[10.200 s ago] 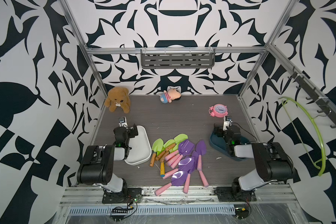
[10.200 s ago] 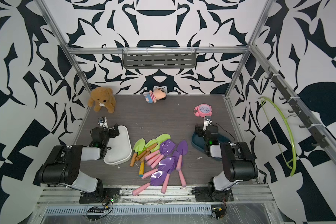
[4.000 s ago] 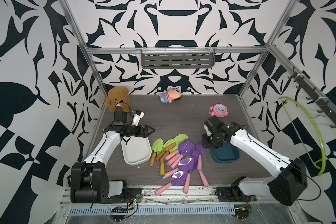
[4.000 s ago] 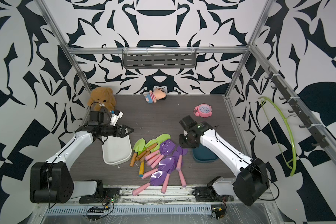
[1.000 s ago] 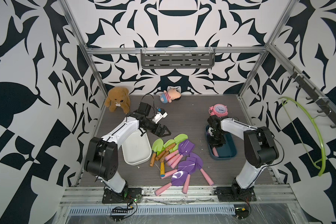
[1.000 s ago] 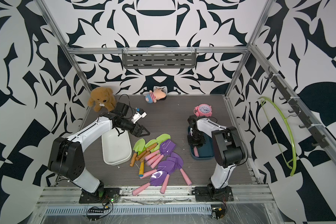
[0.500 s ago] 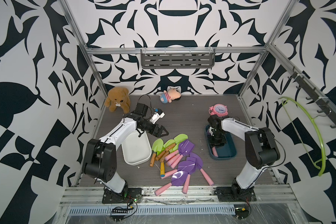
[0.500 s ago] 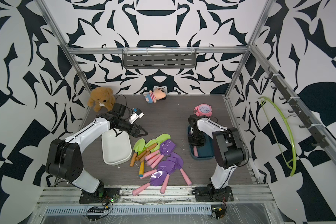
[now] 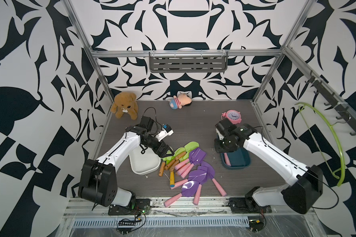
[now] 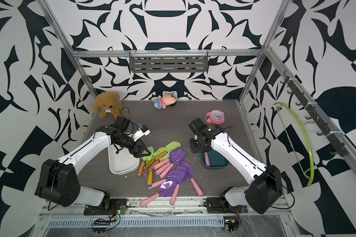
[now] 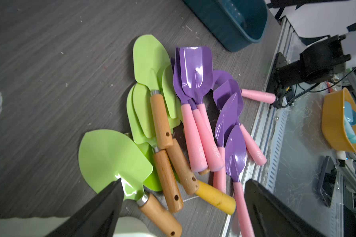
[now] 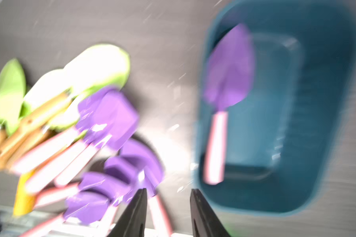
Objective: Sort the small shovels by color and place them into the storage box
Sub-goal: Pick up the shovel from the center of the board.
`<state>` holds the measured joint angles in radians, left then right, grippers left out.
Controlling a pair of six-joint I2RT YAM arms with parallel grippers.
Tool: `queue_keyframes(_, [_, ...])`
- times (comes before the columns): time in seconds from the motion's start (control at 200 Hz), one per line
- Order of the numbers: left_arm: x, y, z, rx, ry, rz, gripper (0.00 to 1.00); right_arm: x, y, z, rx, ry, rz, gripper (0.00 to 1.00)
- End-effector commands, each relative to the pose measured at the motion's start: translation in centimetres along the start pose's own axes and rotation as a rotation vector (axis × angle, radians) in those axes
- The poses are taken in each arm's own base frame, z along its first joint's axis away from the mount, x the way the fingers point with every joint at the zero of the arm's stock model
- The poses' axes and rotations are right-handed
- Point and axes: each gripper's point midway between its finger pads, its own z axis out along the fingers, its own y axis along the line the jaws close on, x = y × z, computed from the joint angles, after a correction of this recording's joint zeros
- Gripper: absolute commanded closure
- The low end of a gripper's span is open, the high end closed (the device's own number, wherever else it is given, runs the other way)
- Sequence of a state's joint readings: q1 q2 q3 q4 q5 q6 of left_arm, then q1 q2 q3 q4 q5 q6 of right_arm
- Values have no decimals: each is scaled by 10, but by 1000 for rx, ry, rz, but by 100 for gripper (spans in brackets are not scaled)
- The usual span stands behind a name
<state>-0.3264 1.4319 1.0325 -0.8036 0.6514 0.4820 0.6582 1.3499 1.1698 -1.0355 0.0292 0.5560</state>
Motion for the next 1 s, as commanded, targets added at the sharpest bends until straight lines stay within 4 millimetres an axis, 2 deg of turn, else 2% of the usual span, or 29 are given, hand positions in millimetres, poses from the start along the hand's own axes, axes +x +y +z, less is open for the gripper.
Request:
queue_keyframes(0.0, [15, 1, -1, -30, 34, 40, 1, 43, 24, 14, 23, 73, 92, 61])
queue_keyframes(0.03, [16, 1, -1, -33, 35, 47, 1, 51, 33, 17, 22, 82, 77, 61])
queue_keyframes(0.095, [19, 0, -1, -31, 37, 46, 1, 68, 33, 24, 86, 110, 61, 60])
queue_keyframes(0.285, [23, -9, -2, -8, 21, 40, 1, 103, -2, 37, 315, 238, -46, 60])
queue_keyframes(0.355, [24, -10, -2, -8, 18, 41, 1, 111, -5, 46, 317, 274, -80, 60])
queue_keyframes(0.475, [26, -11, -2, -8, 20, 37, 1, 123, 4, 64, 244, 328, -138, 60])
queue_keyframes(0.83, [26, -12, 0, 10, 20, 17, 1, 135, 9, 90, 189, 355, -173, 59])
queue_keyframes(0.995, [27, -12, 1, 13, 23, 4, 1, 136, -2, 102, 244, 357, -188, 60])
